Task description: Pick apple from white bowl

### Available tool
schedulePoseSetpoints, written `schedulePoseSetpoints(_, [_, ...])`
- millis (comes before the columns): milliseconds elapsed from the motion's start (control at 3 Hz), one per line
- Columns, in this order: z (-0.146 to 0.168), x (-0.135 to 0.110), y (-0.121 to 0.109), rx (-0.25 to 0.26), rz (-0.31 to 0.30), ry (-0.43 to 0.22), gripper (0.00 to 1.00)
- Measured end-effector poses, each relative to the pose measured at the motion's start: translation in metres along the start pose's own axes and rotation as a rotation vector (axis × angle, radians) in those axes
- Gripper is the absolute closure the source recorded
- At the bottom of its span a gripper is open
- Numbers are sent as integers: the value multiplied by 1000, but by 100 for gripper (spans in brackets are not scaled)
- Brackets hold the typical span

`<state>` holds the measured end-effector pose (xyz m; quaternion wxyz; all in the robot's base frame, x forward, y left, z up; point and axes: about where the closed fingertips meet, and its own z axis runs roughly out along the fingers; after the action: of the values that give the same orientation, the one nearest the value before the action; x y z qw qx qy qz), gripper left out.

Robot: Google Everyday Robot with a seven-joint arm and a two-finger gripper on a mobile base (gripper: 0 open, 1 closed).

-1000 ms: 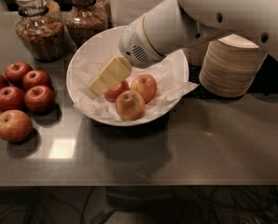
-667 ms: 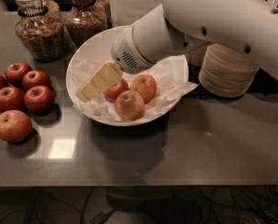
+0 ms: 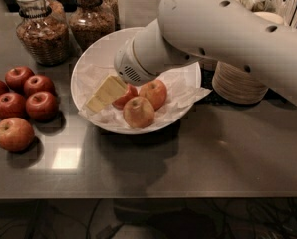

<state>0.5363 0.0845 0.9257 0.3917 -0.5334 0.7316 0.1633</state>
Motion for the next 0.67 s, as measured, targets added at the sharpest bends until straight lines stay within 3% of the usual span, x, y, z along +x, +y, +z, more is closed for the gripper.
schedulePoseSetpoints(333, [-3,2,-12,-5,-52,-1,0])
schedulePoseSetpoints(667, [-3,2,-12,-5,-51,-1,0])
